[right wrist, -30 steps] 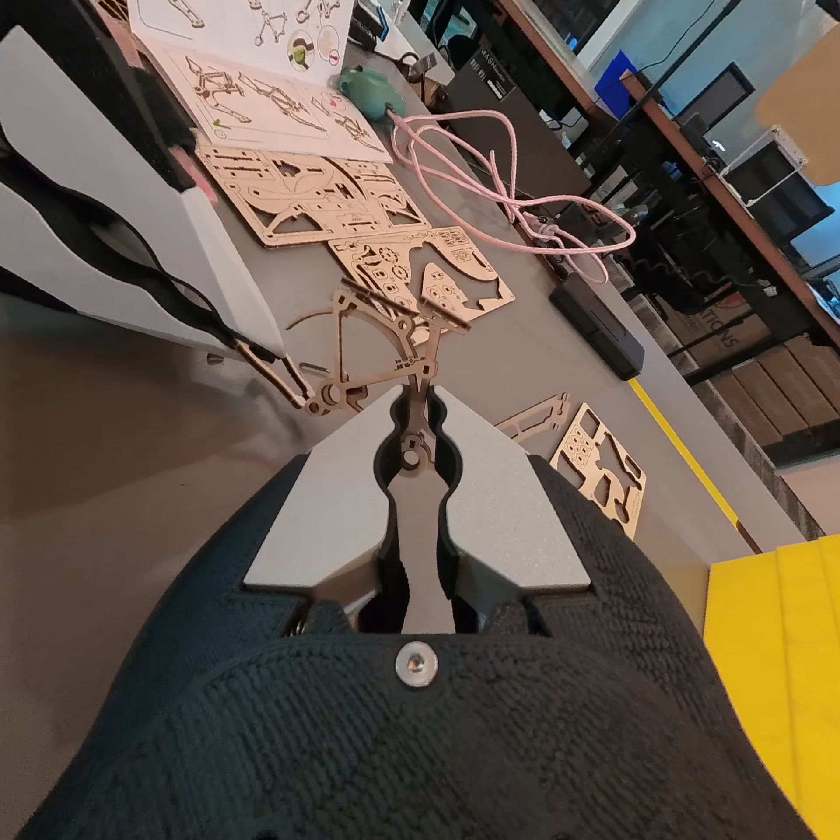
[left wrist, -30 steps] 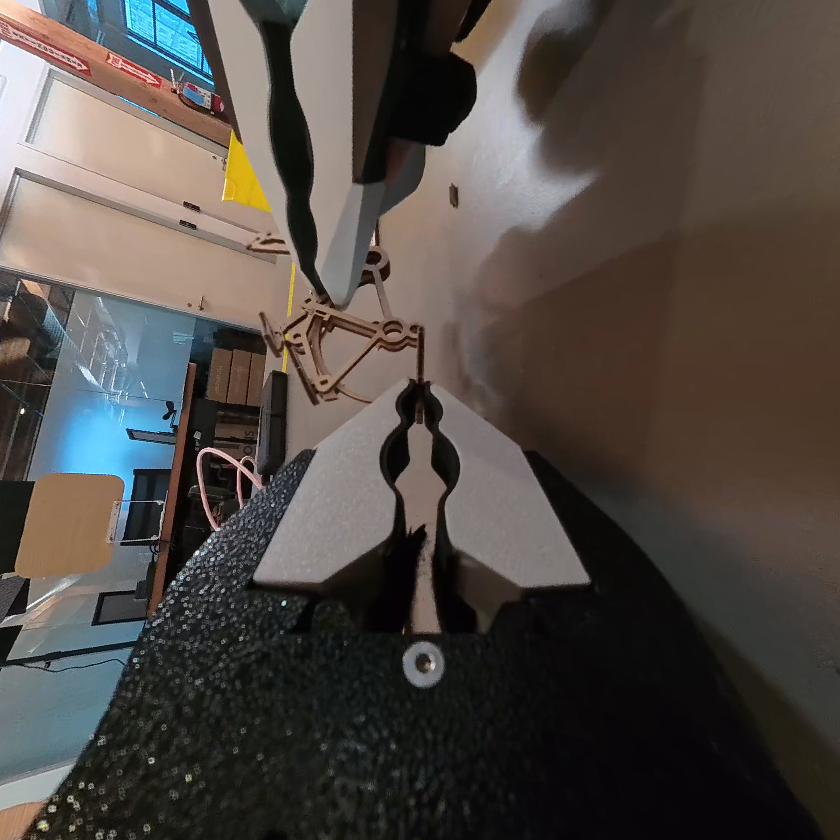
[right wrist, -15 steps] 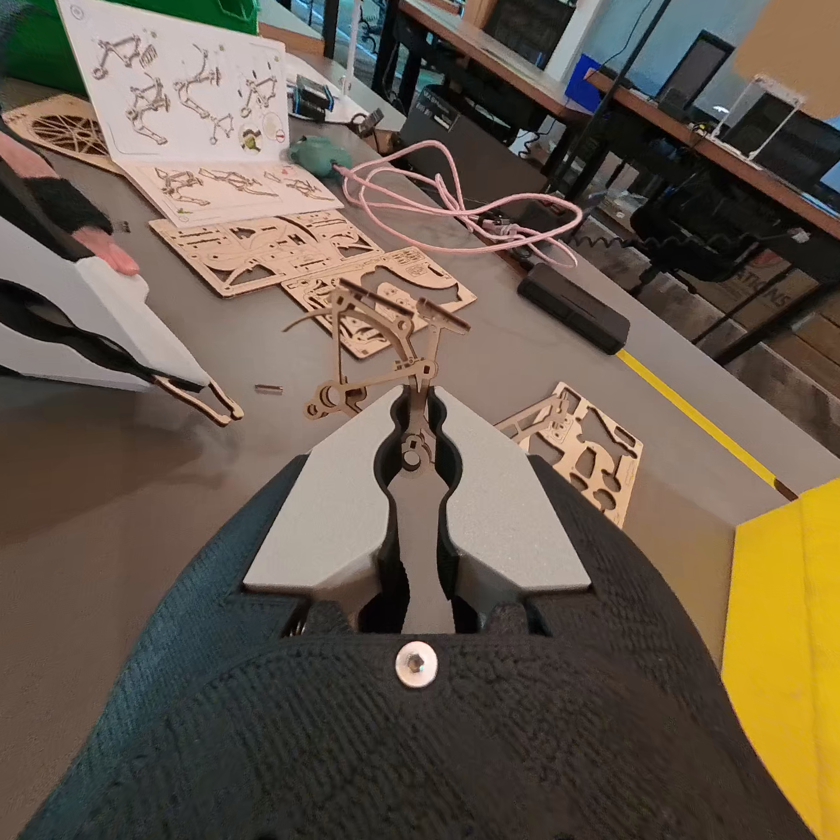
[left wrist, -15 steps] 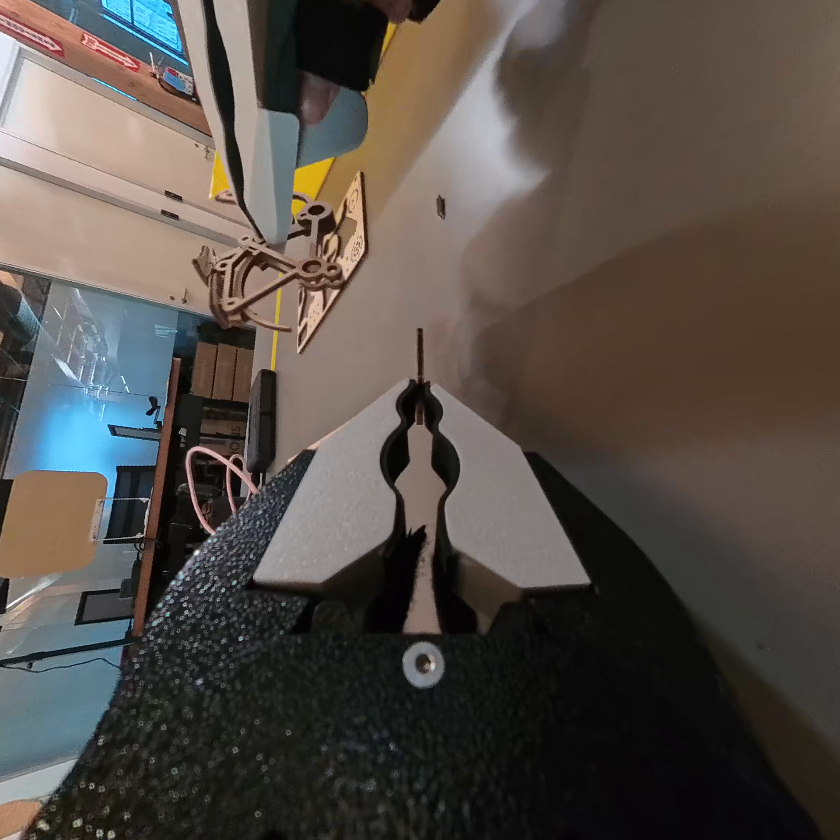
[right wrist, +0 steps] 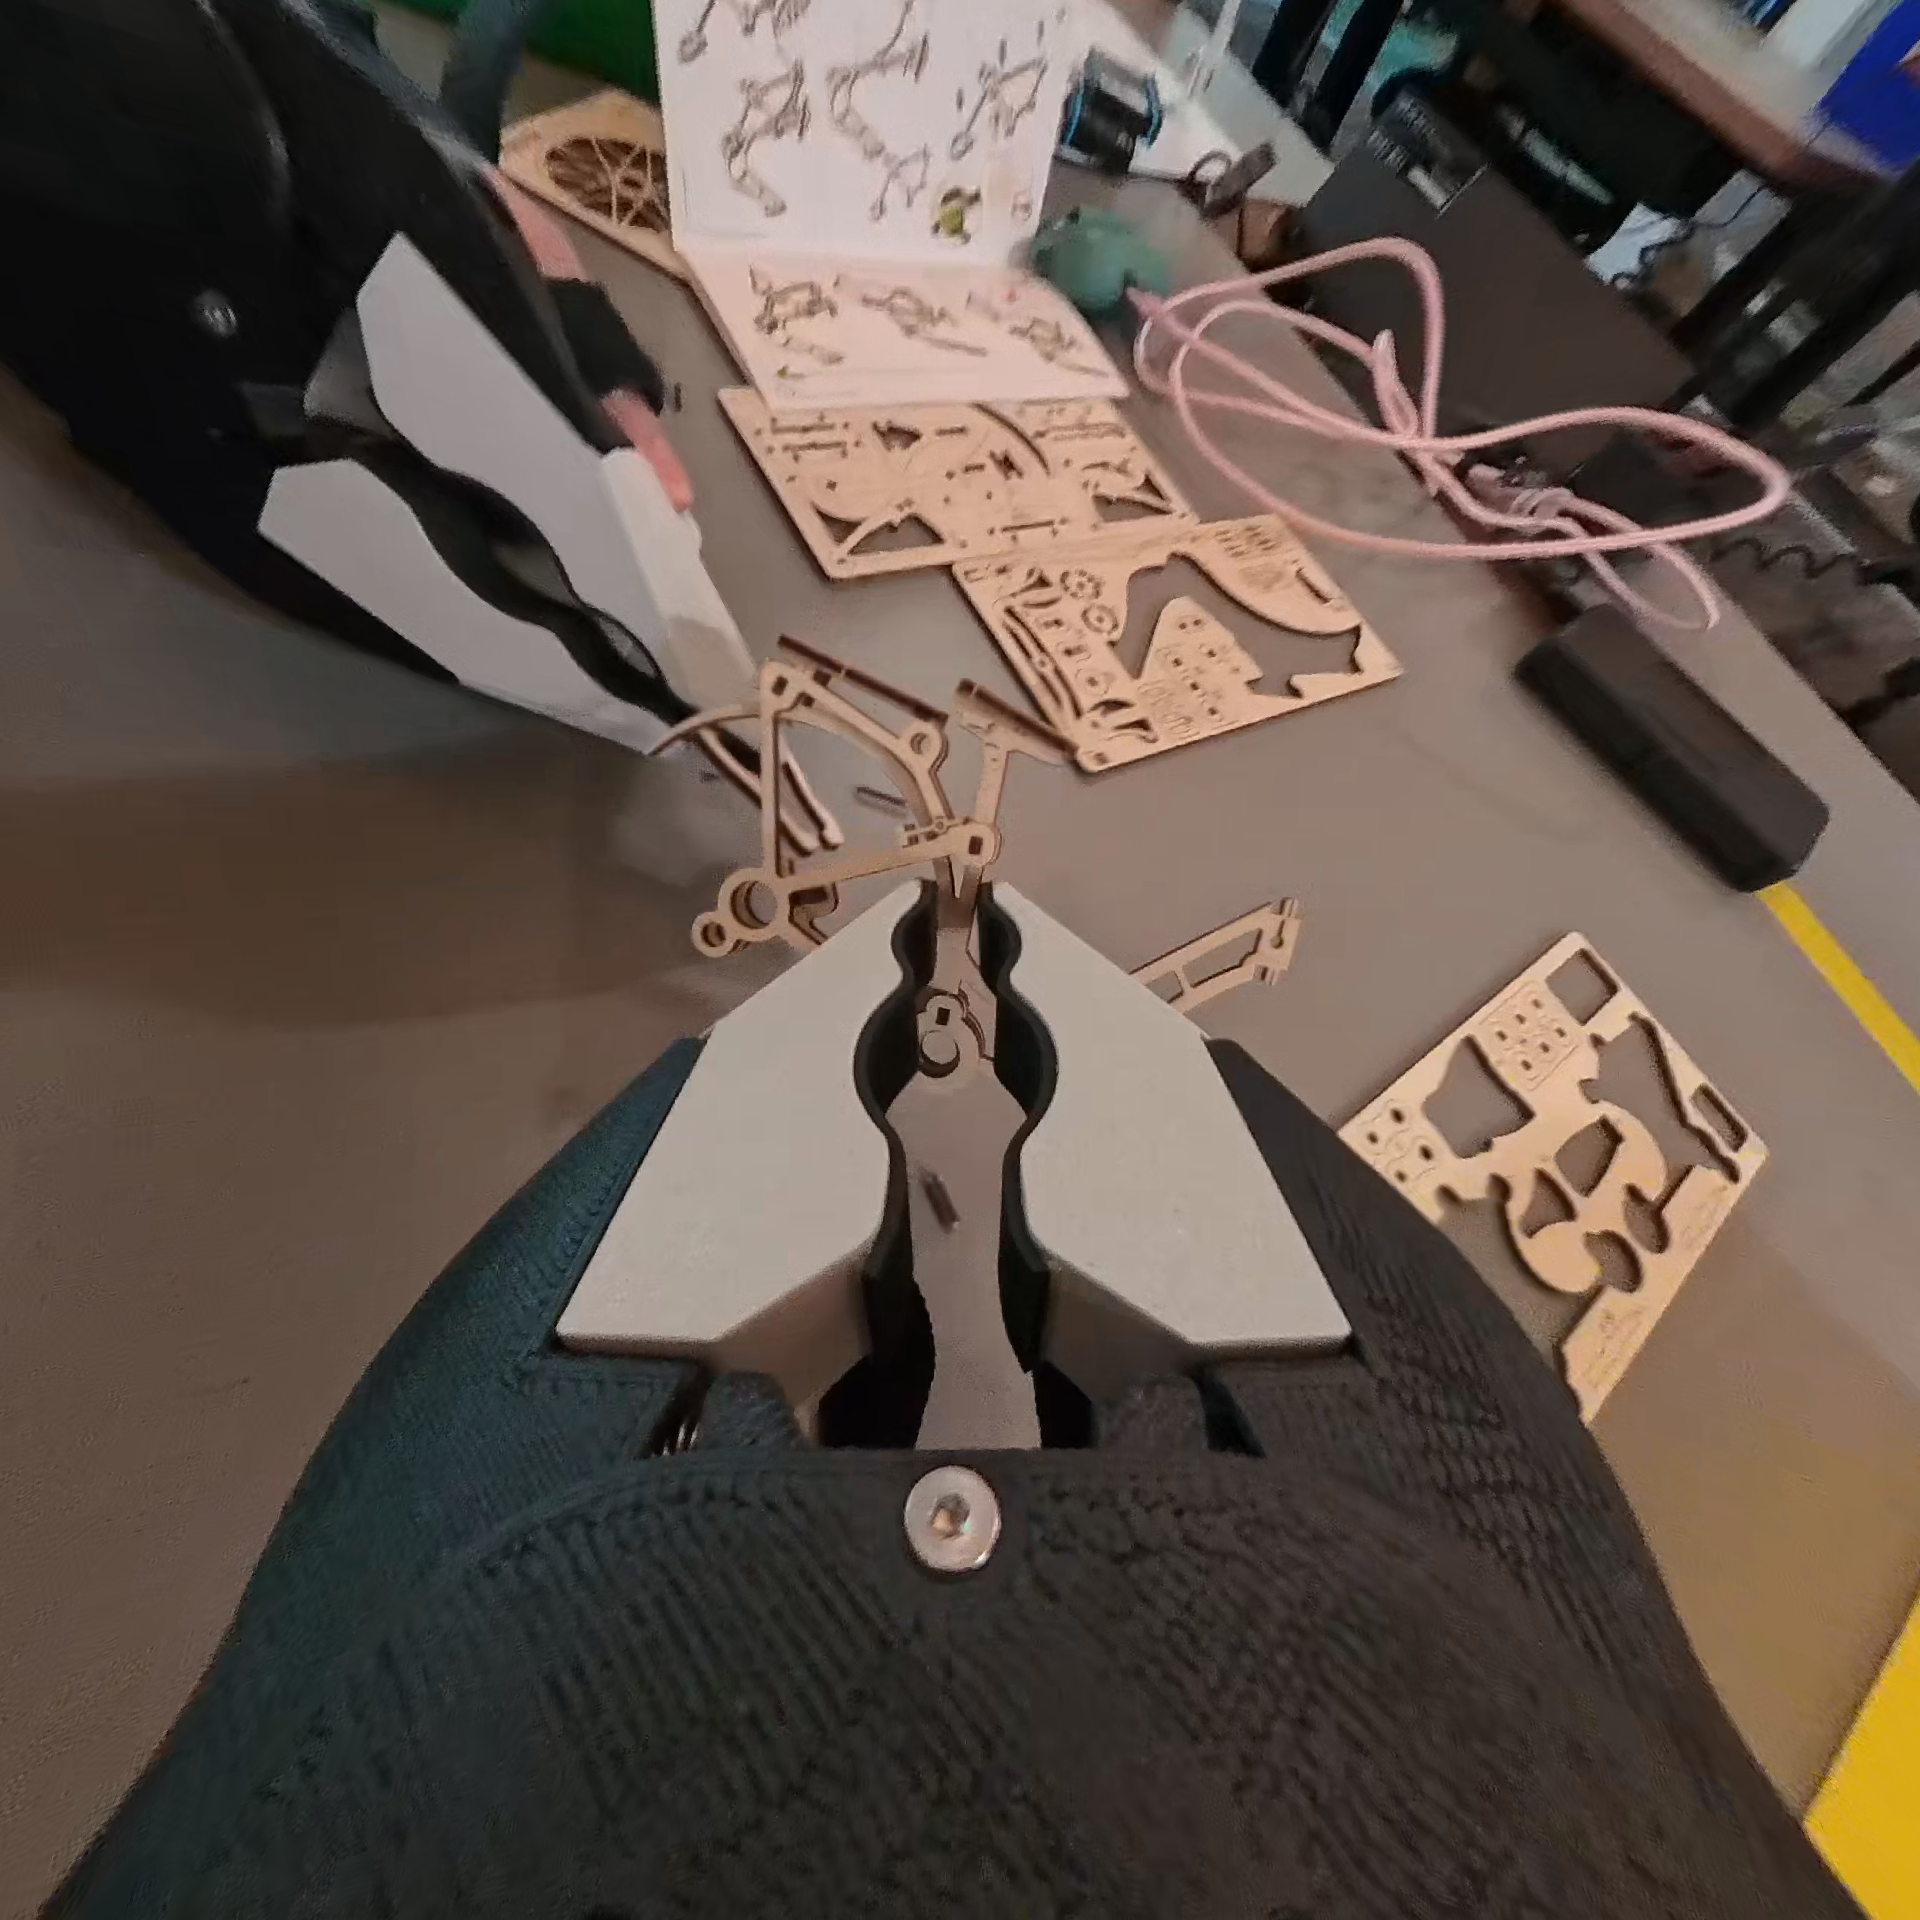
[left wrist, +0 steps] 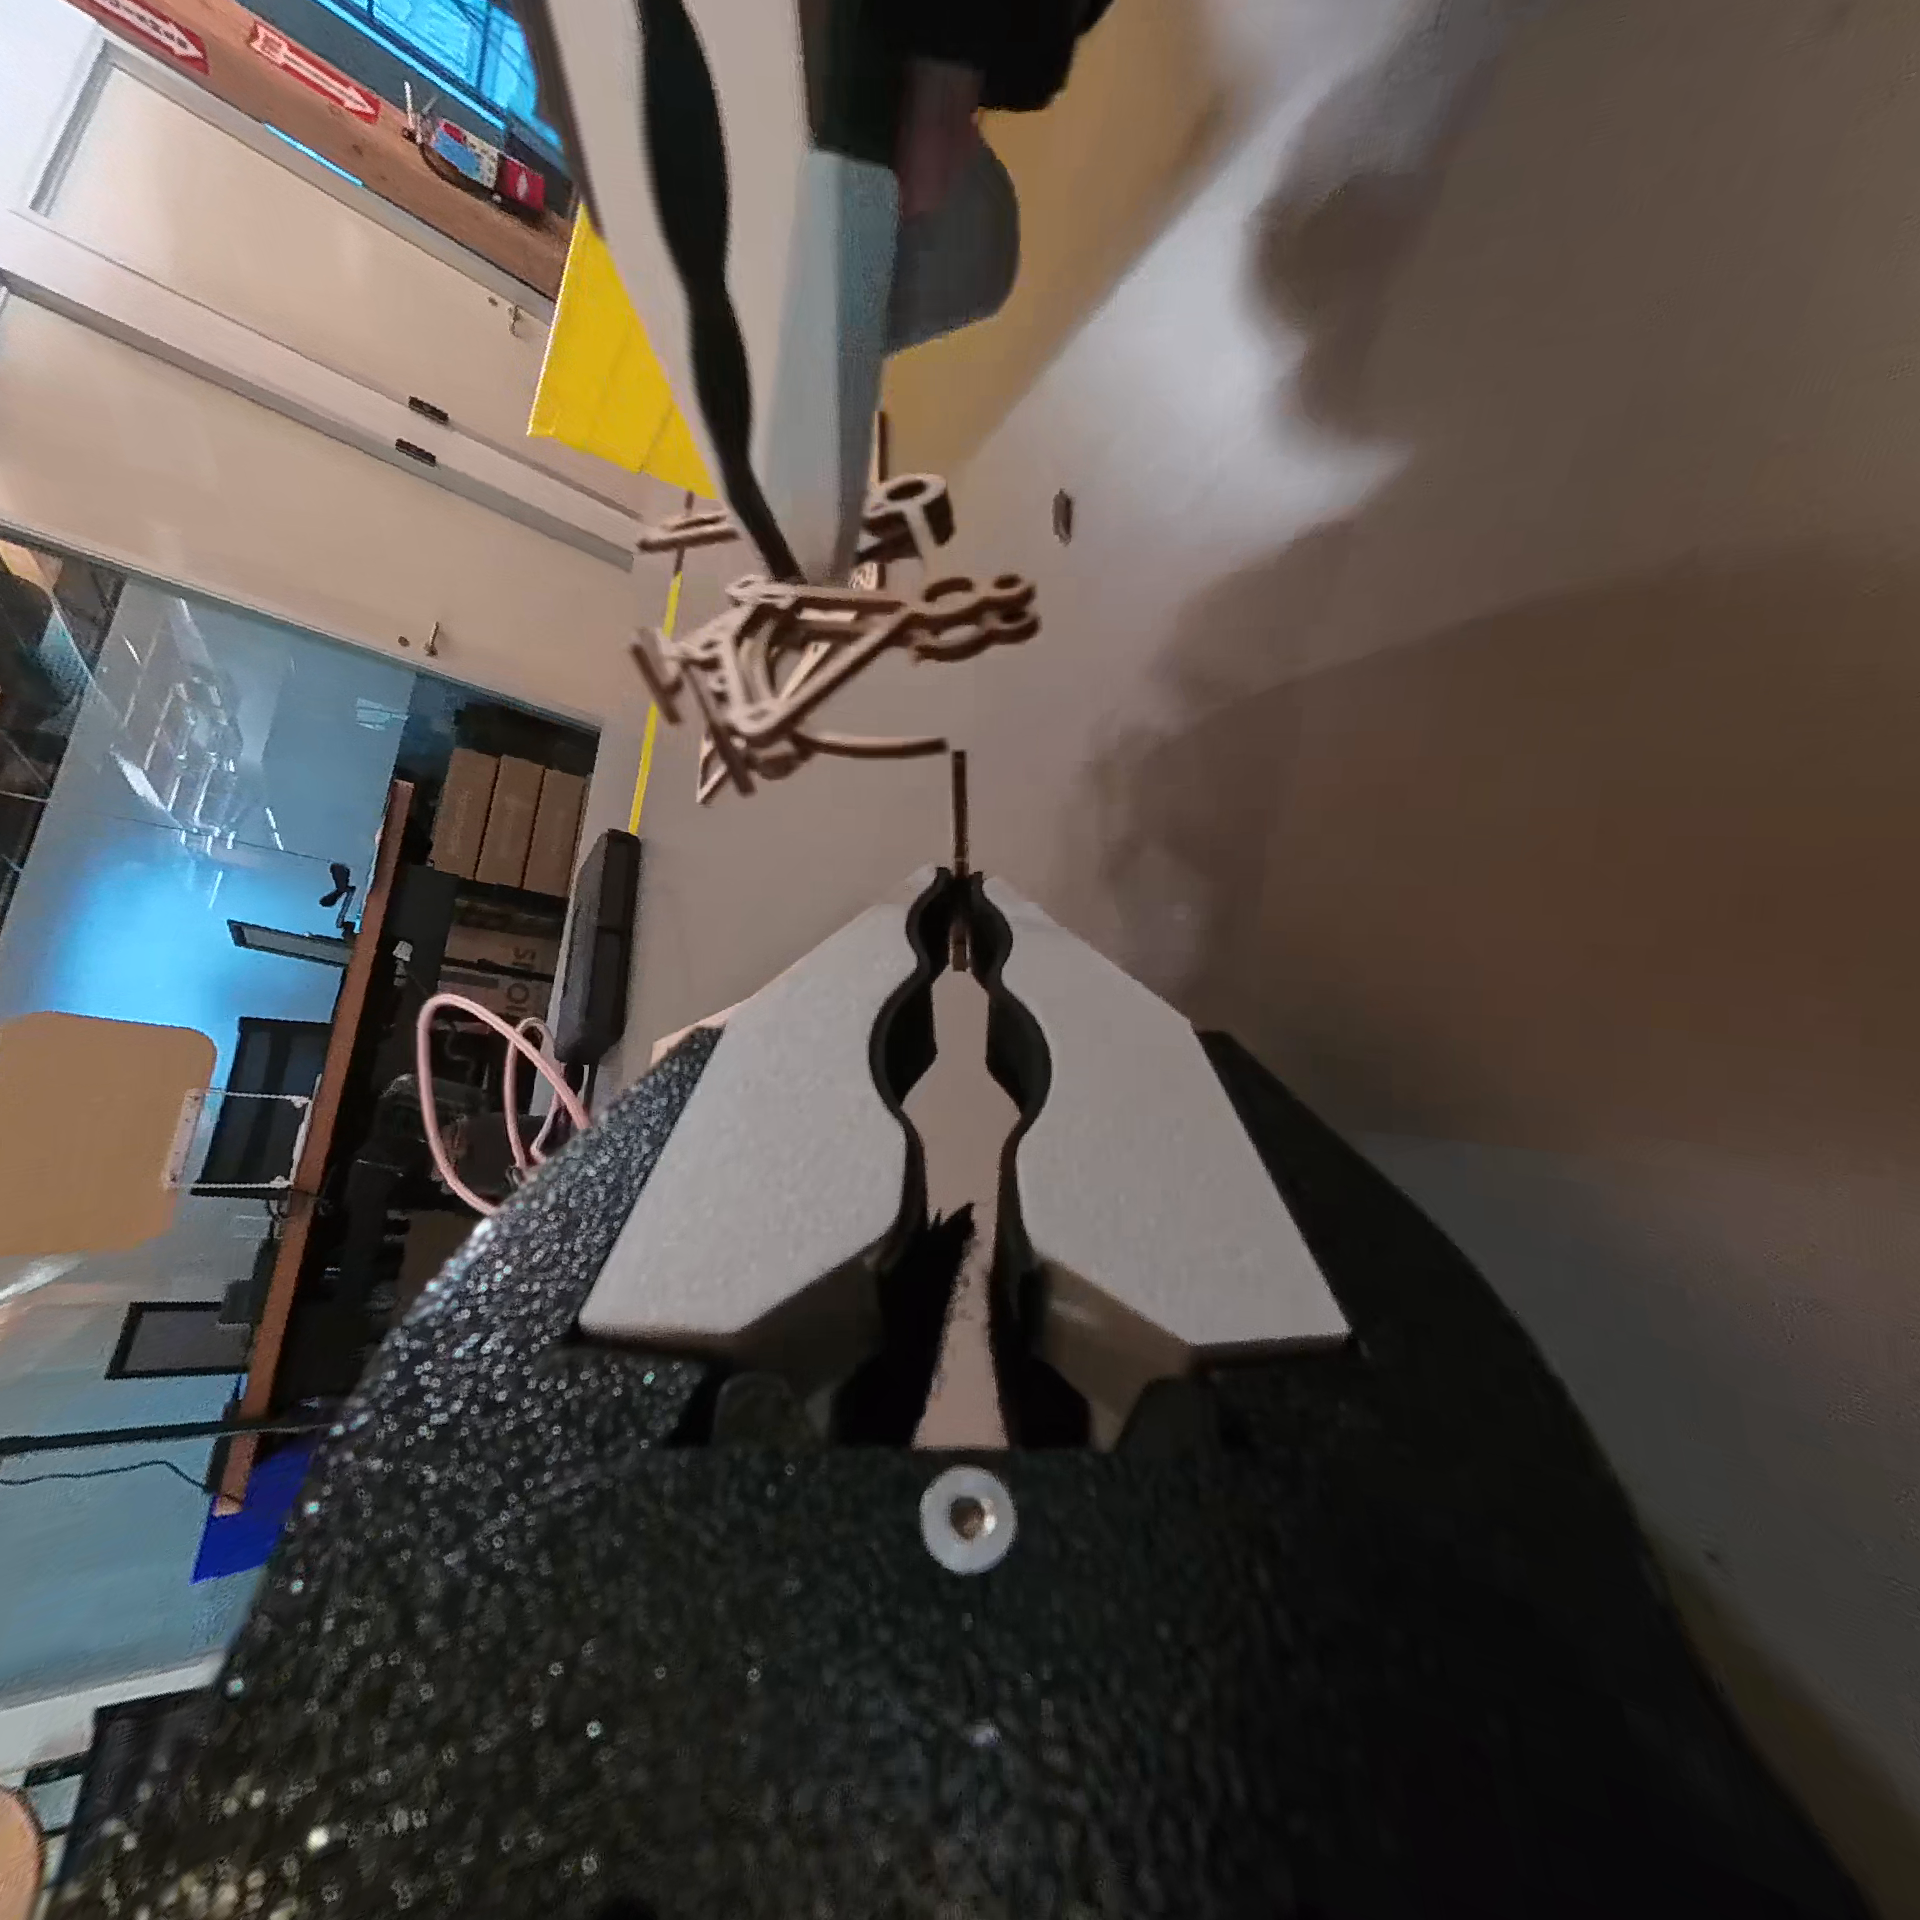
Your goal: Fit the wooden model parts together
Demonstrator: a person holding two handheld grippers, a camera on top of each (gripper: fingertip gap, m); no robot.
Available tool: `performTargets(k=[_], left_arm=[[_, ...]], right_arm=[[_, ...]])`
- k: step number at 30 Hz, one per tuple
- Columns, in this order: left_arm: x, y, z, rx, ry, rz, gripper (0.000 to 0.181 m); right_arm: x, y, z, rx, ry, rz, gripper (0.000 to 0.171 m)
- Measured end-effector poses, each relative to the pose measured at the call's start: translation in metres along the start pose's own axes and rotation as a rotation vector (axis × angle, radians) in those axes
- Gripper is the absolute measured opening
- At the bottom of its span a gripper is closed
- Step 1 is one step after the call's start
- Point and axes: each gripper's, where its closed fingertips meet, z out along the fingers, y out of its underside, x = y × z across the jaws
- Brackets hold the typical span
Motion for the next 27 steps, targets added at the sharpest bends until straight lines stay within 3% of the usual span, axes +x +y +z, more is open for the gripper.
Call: performTargets(k=[7, 12, 19, 27], left_arm=[[0.003, 0.001, 0.001, -0.007, 0.027, -0.07, 0.0], [0.015, -0.003, 0.001, 0.009, 0.079, -0.036, 0.0], [0.022, -0.006, 0.002, 0.017, 0.098, 0.021, 0.0], [0.024, -0.006, 0.002, 0.021, 0.093, 0.046, 0.0]], right_arm=[[-0.033, 0.026, 0.007, -0.158, 0.018, -0.12, 0.006], [-0.049, 0.034, 0.004, -0.218, -0.063, -0.037, 0.01], [-0.055, 0.034, -0.001, -0.315, -0.299, 0.147, 0.031], [-0.064, 0.025, -0.008, -0.483, -0.701, 0.45, 0.046]])
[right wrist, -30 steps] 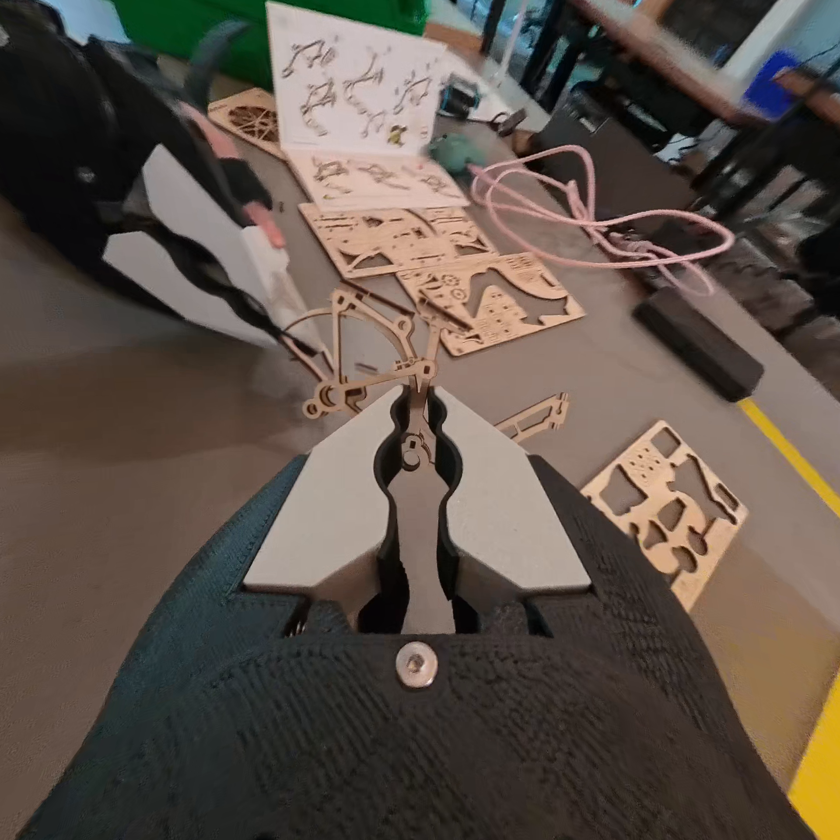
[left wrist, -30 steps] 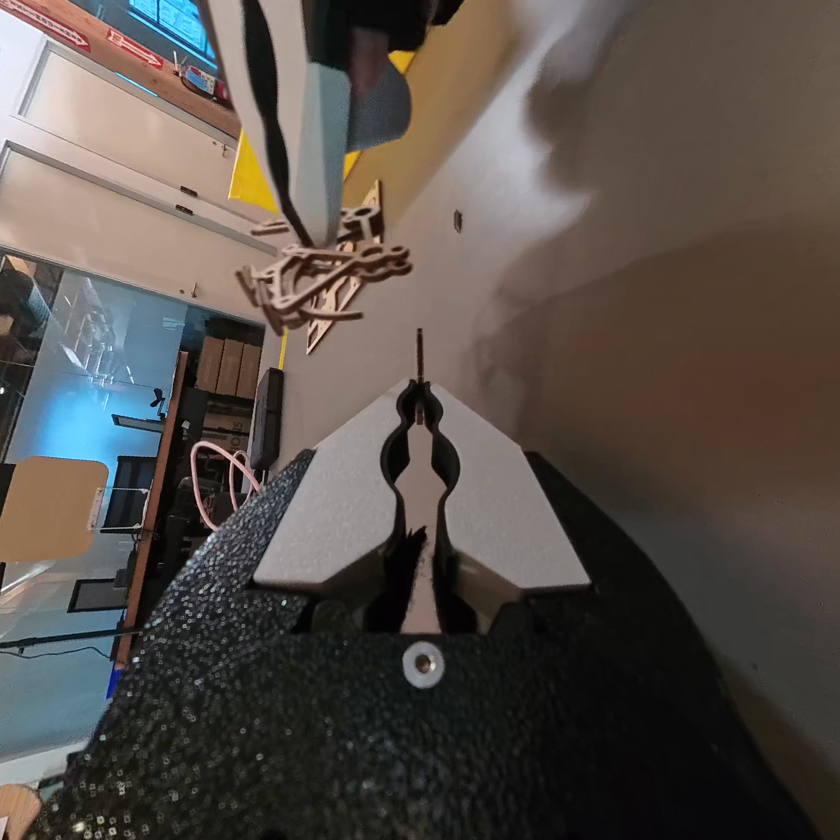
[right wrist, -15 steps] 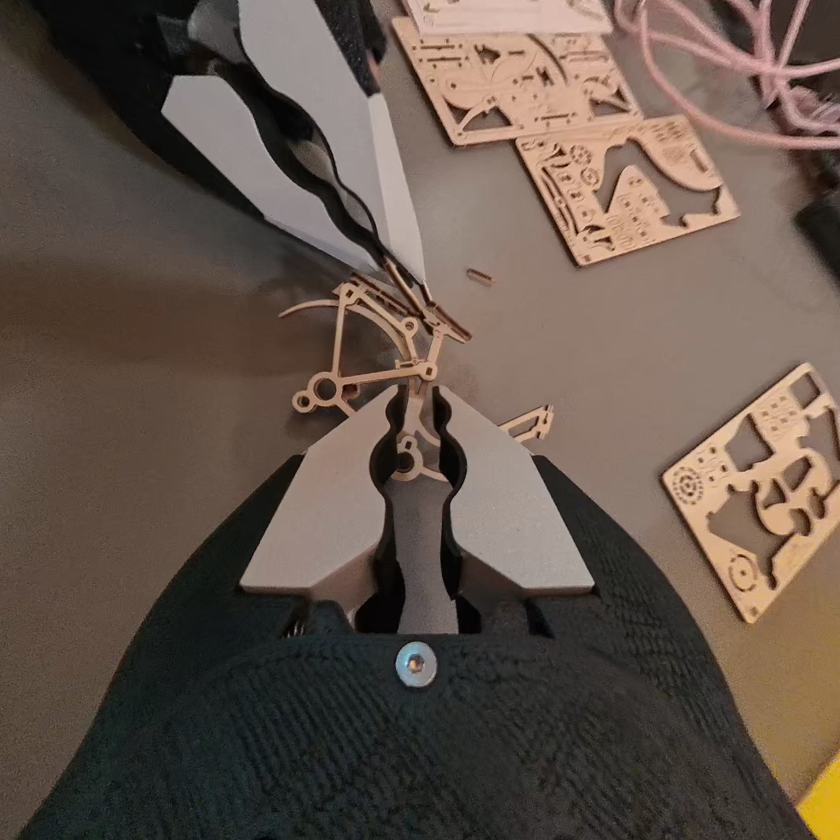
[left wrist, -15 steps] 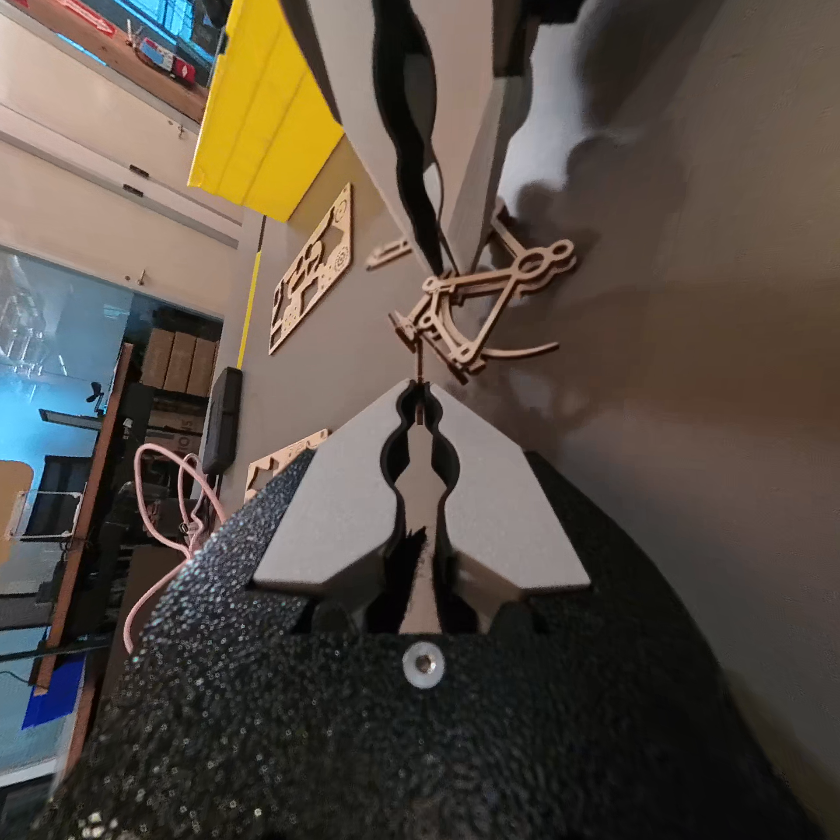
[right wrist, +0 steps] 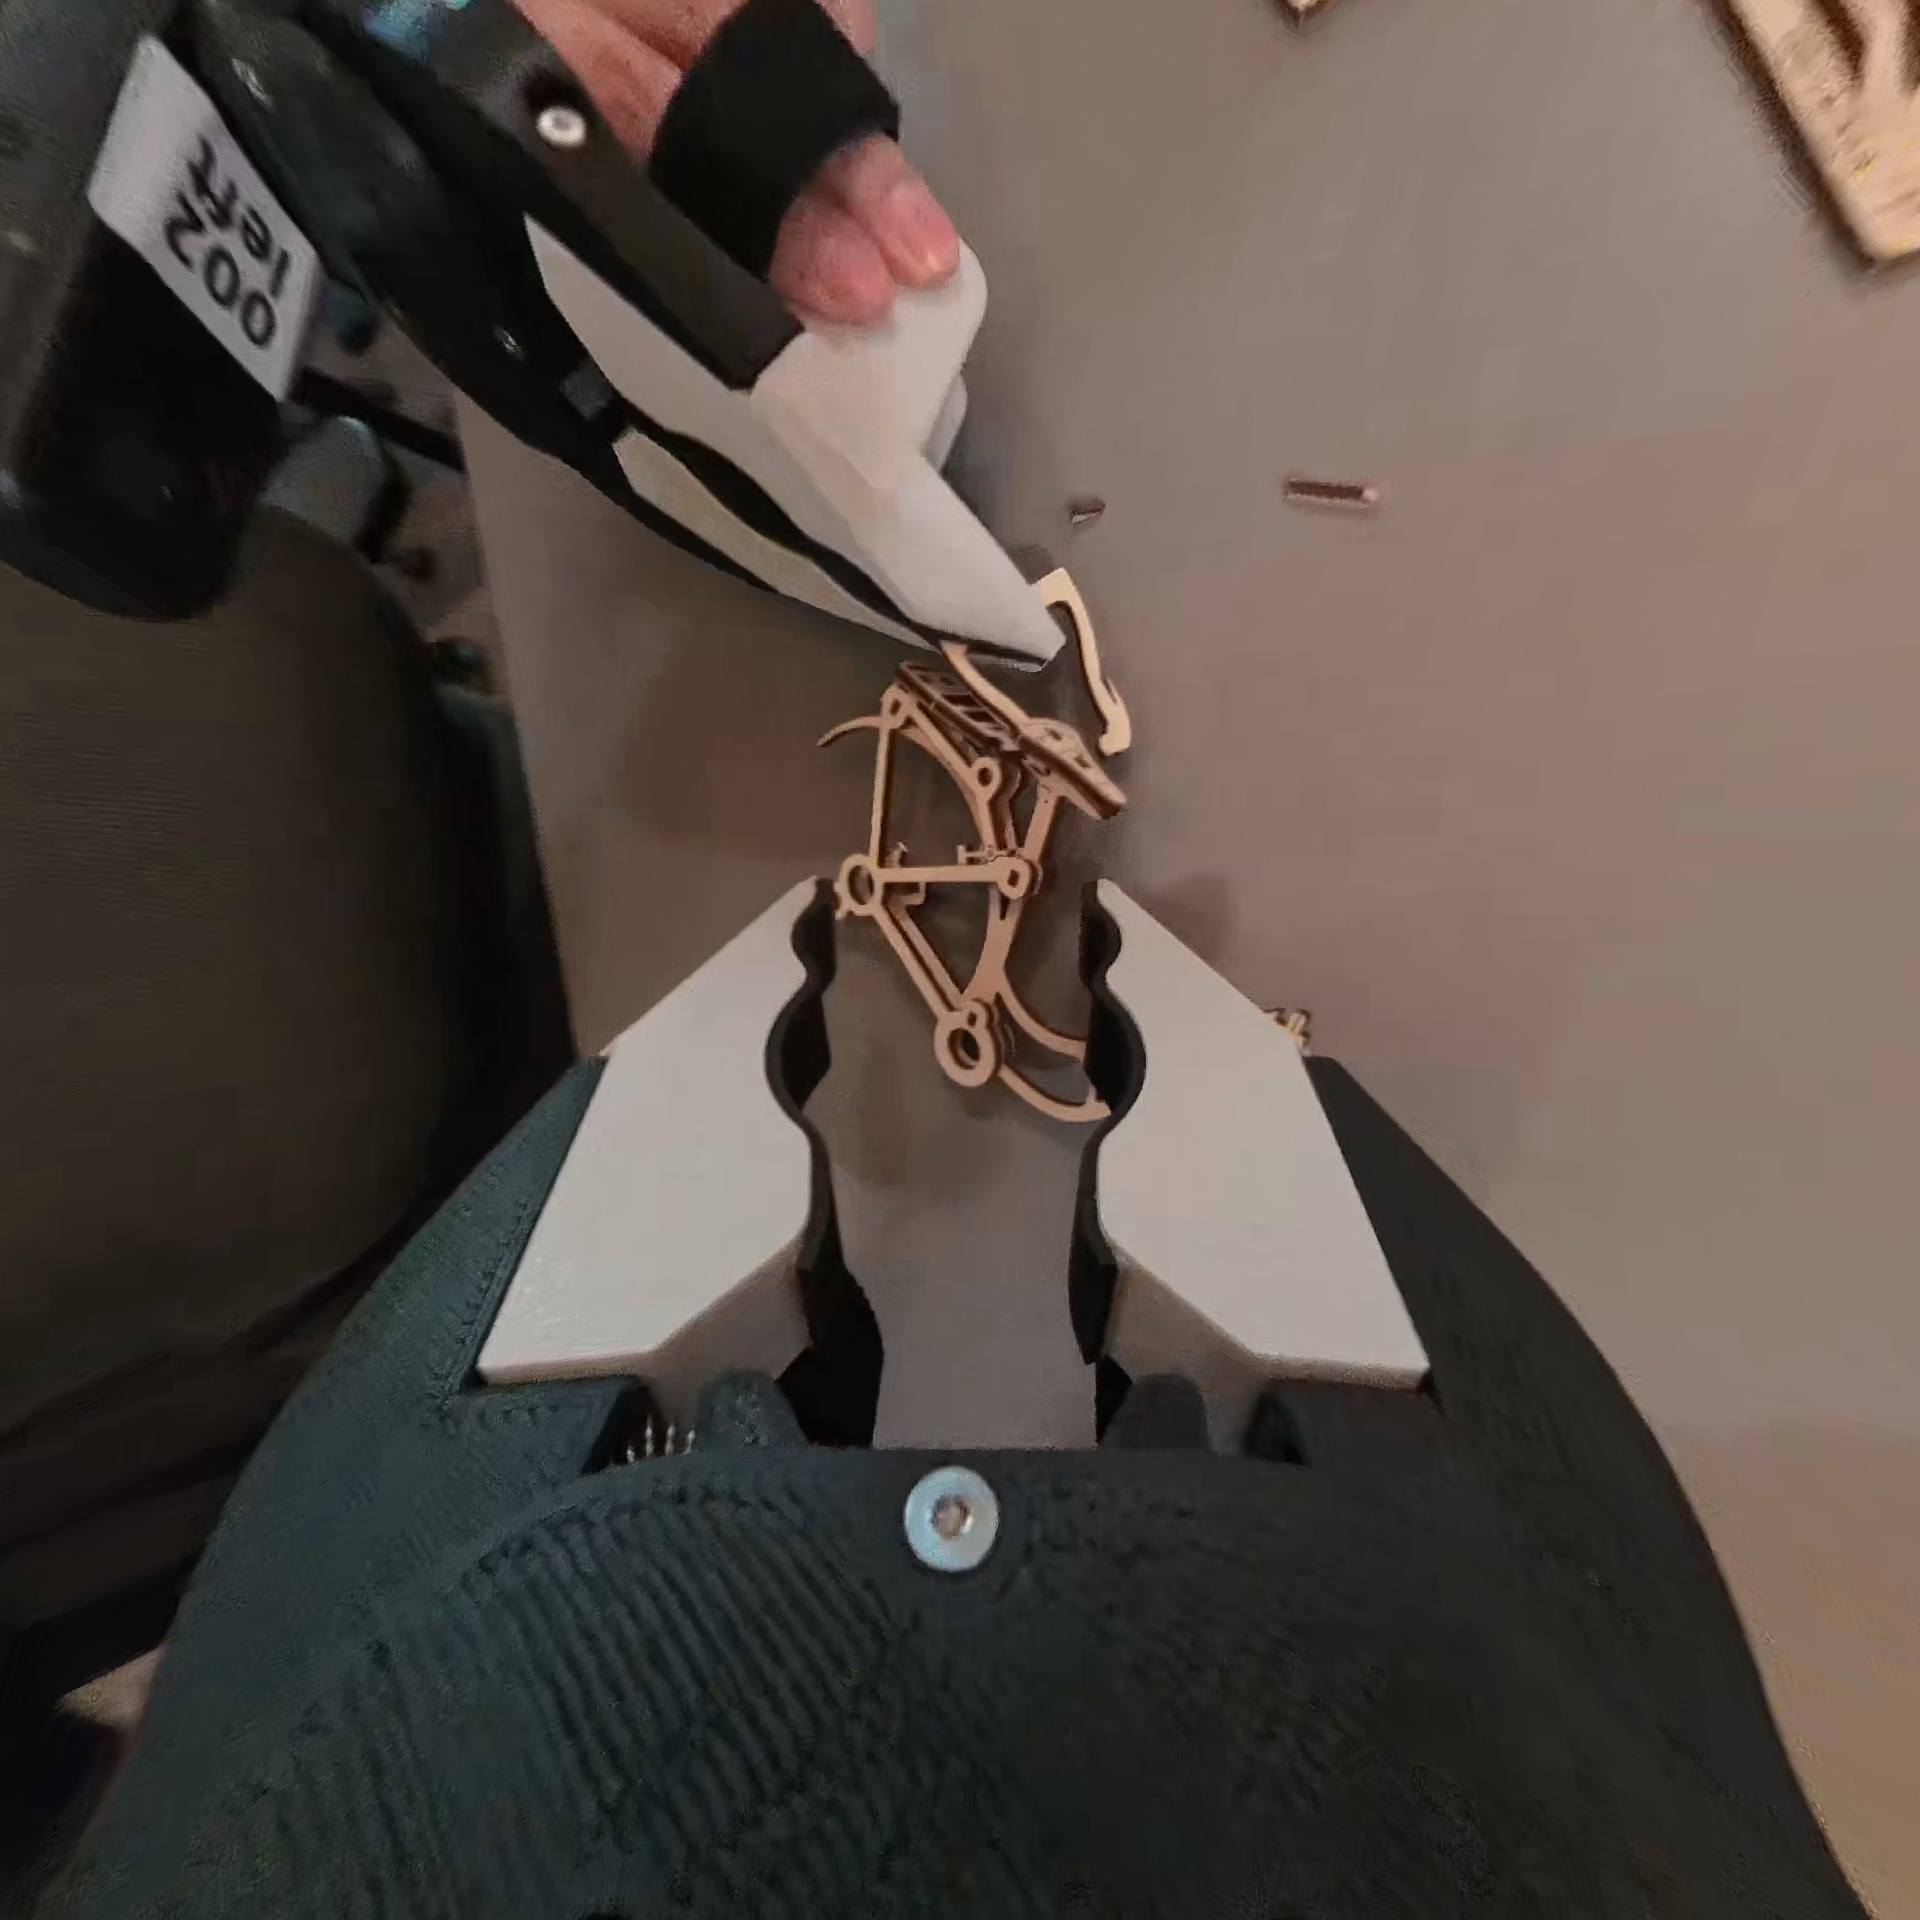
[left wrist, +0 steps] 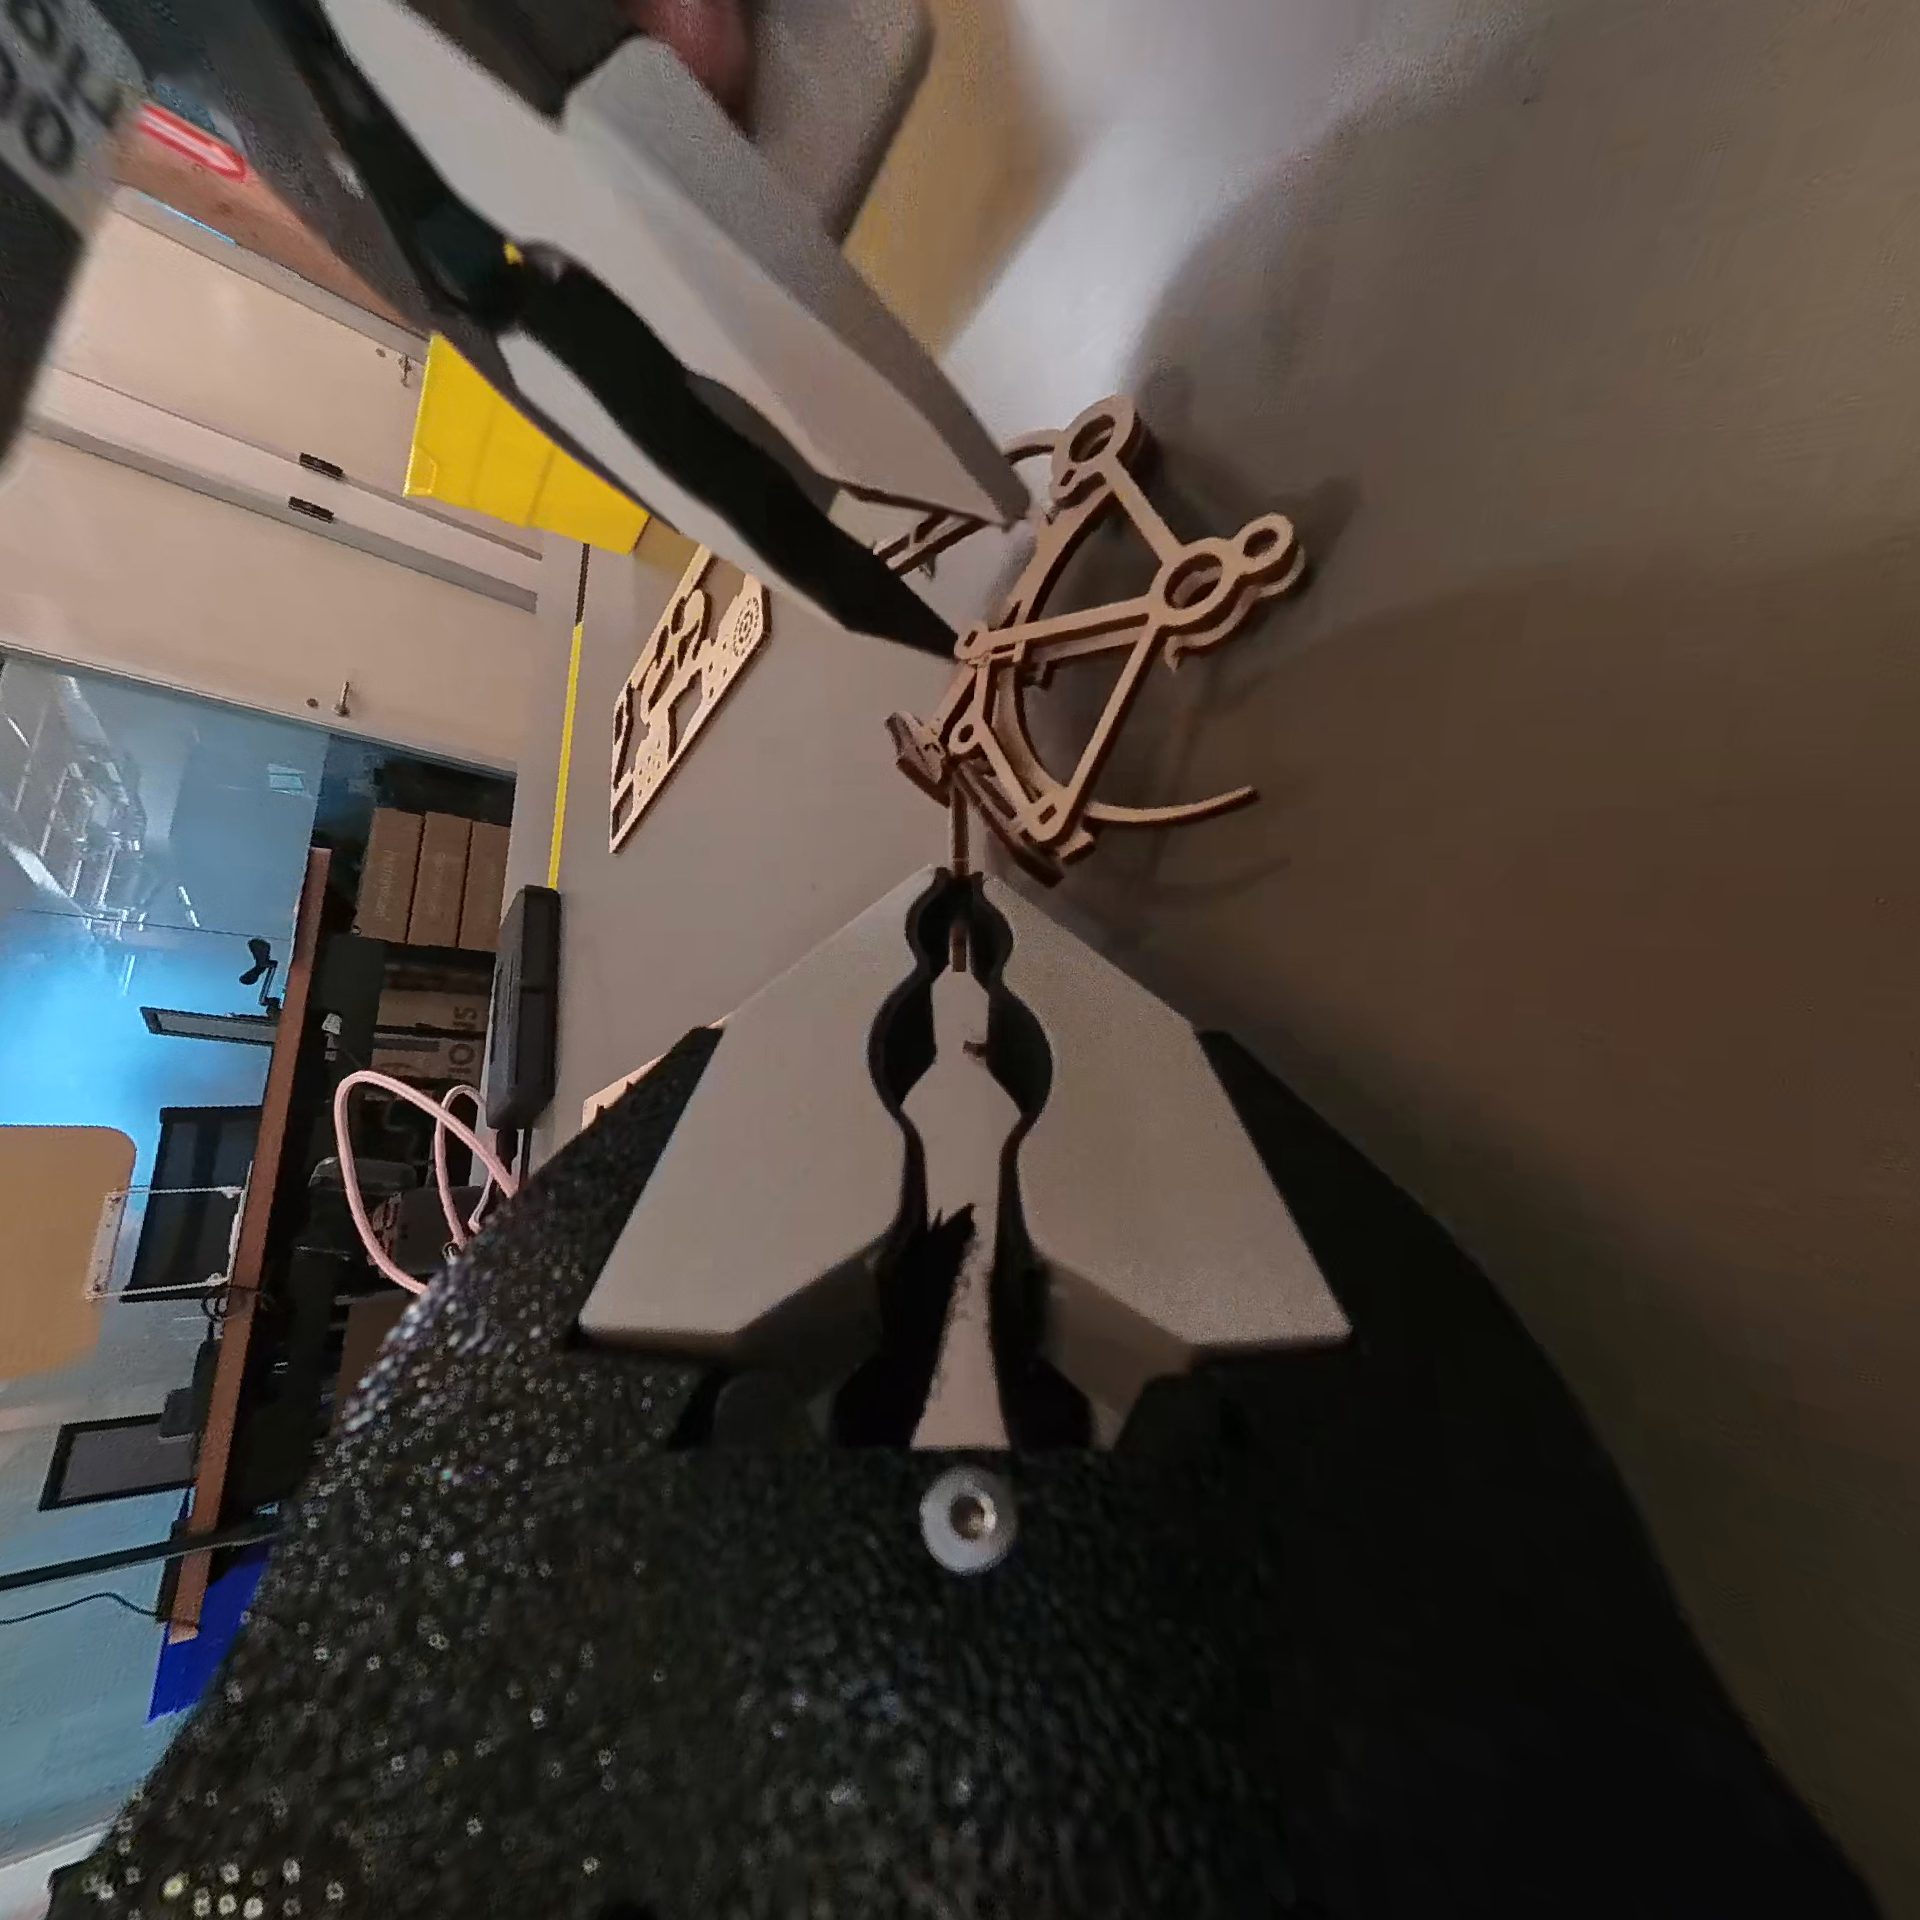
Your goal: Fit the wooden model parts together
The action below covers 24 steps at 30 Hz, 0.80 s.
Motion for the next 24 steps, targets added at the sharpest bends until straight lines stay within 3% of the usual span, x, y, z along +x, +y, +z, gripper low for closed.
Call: performTargets(k=[6, 10, 15, 19, 24], left_arm=[[0.001, 0.0, 0.001, -0.005, -0.001, 0.012, 0.0], [0.001, 0.001, 0.001, -0.01, 0.0, 0.014, 0.0], [0.001, 0.002, 0.001, -0.02, -0.001, 0.004, 0.0], [0.001, 0.002, 0.001, -0.021, -0.001, -0.001, 0.0], [-0.01, 0.007, -0.003, -0.042, -0.048, -0.007, 0.0]], right_arm=[[-0.003, 0.0, 0.003, -0.138, -0.219, 0.201, 0.054], [-0.01, 0.001, 0.009, -0.211, -0.338, 0.31, 0.046], [-0.005, 0.0, 0.011, -0.224, -0.364, 0.381, 0.034], [0.002, 0.003, 0.013, -0.198, -0.327, 0.39, 0.013], [0.001, -0.003, 0.005, -0.09, -0.259, 0.293, 0.012]])
